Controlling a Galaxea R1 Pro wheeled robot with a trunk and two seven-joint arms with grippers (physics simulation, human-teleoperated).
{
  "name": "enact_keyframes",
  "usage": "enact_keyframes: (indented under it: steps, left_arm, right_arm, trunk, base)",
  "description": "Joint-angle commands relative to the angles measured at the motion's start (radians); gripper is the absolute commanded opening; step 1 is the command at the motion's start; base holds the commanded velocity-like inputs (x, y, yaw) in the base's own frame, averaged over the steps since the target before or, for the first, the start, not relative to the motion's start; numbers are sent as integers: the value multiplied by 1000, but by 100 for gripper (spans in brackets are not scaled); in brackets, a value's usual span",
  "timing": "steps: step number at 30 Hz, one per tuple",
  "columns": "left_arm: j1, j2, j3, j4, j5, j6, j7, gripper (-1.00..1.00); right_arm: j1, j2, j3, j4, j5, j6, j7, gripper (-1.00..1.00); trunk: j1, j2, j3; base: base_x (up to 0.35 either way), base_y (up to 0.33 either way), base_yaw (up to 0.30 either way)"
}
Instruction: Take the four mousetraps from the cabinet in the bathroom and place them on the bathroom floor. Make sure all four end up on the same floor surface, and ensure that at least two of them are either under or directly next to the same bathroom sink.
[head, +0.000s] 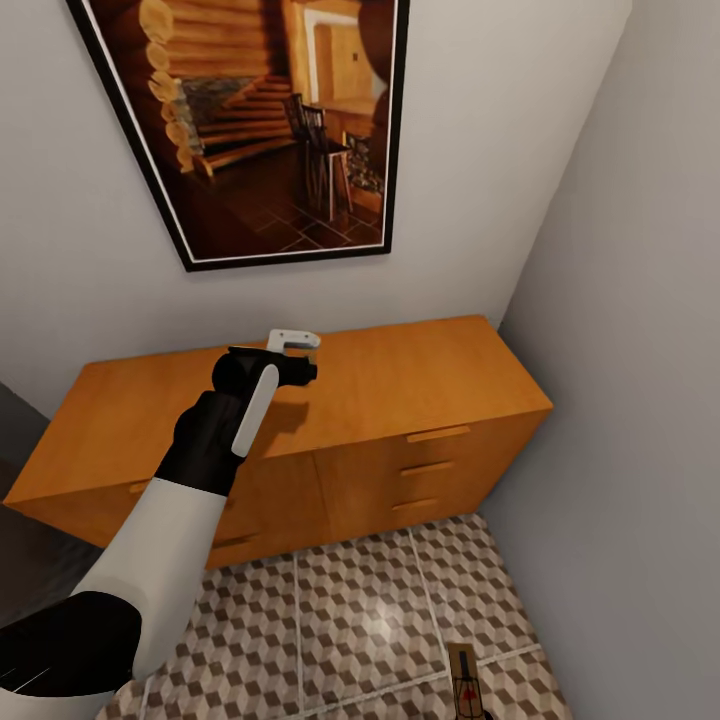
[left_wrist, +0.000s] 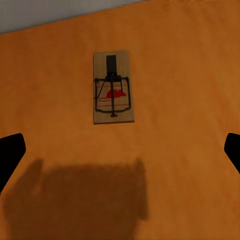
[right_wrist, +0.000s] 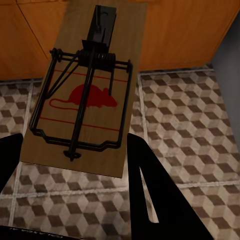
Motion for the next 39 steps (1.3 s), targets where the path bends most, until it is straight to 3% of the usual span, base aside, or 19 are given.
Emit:
enact_keyframes:
  steps: [1, 26, 39]
  left_arm:
    - [-1, 0, -1, 0, 10, 3, 10, 100]
    - [0, 0, -1, 2, 12, 3, 9, 100]
    - [1, 0, -1, 2, 12, 2, 9, 100]
  right_arm:
    - [-1, 0, 6, 0, -12, -3, 10, -100]
    - [-1, 0, 6, 0, -12, -3, 9, -100]
    - [-1, 0, 6, 0, -12, -3, 9, -100]
  trunk:
    - [1, -2, -2]
    - [1, -2, -13]
    - [1, -2, -30]
  base:
    - [123, 0, 0]
    - [55, 0, 0]
    - [0, 0, 0]
